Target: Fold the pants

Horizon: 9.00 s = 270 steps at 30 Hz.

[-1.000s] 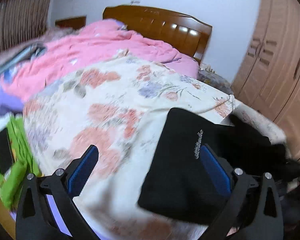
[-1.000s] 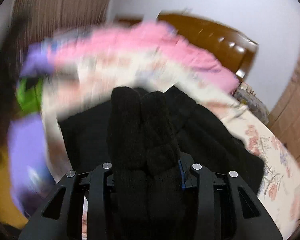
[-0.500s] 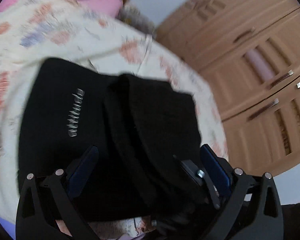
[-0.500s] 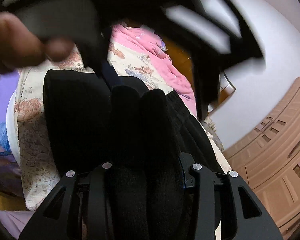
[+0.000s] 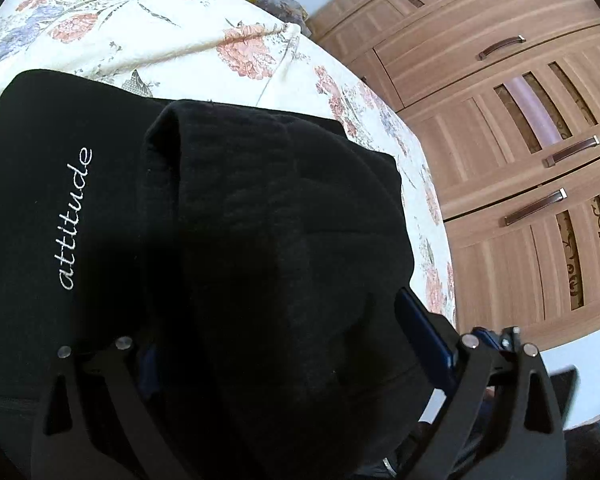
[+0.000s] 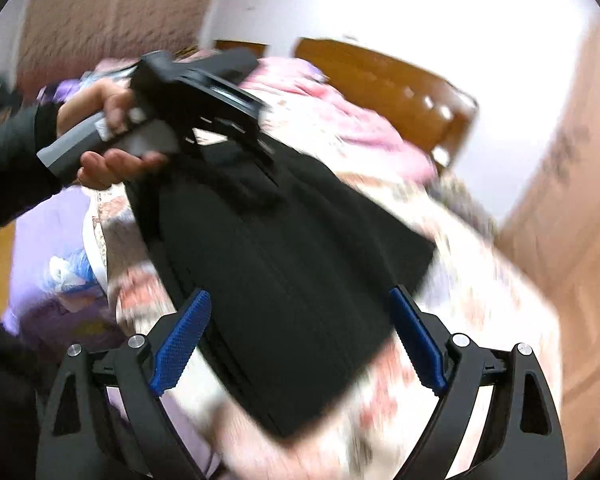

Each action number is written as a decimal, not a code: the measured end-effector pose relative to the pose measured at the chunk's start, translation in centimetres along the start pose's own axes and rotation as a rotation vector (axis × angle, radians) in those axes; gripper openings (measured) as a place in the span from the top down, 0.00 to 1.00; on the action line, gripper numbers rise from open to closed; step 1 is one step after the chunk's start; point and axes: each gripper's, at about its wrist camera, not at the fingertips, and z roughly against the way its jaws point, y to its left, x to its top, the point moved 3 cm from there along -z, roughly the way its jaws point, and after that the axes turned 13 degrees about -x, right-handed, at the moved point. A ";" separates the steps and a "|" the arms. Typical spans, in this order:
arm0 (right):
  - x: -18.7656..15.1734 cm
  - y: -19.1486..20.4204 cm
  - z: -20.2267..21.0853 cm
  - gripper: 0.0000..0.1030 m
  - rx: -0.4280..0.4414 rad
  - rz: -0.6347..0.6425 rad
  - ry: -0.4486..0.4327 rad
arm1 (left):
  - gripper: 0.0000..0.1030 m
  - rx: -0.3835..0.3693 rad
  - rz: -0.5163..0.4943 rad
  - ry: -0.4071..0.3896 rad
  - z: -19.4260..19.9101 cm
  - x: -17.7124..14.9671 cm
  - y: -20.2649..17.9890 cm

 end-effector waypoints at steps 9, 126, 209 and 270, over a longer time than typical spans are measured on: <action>-4.2 1.8 -0.3 0.17 -0.013 -0.016 0.073 | 0.07 0.055 -0.002 -0.049 -0.3 0.1 -0.7; 3.3 -1.1 -6.1 0.14 0.937 -0.383 0.105 | 0.02 0.537 -0.092 -0.272 7.2 3.8 4.7; -0.4 1.4 1.7 0.05 0.029 -0.267 0.091 | 0.01 0.862 -0.327 -0.569 2.5 -18.2 -11.1; -0.3 1.6 1.9 0.05 0.032 -0.271 0.093 | 0.01 0.838 -0.309 -0.559 2.5 -18.2 -10.8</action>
